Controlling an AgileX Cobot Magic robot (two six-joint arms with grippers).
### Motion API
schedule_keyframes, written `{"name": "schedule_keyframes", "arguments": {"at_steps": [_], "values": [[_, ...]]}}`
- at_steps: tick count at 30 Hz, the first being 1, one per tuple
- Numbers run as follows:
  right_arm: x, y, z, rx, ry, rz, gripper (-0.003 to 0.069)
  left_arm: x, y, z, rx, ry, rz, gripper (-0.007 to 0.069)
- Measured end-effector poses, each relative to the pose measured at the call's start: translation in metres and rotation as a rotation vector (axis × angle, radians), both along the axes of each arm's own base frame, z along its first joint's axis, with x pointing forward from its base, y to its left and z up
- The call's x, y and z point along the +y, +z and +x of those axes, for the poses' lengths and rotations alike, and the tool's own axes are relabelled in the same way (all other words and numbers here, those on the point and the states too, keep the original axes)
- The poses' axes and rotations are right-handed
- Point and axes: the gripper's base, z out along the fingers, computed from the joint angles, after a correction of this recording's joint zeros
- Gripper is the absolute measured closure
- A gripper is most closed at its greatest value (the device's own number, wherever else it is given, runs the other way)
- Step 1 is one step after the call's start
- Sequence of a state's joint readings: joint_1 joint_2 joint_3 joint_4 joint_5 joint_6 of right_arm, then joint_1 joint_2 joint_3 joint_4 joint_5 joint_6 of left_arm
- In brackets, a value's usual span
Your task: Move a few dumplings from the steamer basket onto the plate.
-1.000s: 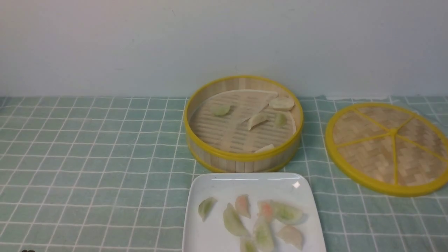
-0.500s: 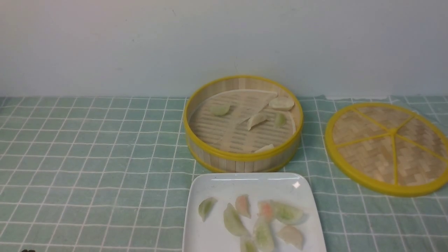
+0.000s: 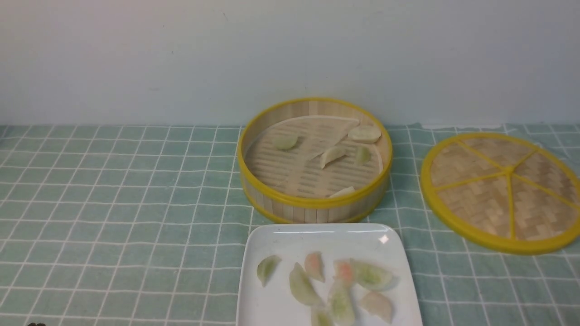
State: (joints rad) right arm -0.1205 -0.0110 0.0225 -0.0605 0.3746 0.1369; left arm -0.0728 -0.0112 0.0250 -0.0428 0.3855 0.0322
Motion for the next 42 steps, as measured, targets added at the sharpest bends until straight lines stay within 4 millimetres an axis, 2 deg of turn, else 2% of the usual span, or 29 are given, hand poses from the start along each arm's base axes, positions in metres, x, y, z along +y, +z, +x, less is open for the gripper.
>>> {"name": "schedule_keyframes", "arguments": {"at_steps": [42], "values": [[0.0012, -0.0001, 0.0002, 0.001, 0.02, 0.0, 0.0673, 0.0, 0.0, 0.0, 0.0, 0.0, 0.0, 0.0631]]}}
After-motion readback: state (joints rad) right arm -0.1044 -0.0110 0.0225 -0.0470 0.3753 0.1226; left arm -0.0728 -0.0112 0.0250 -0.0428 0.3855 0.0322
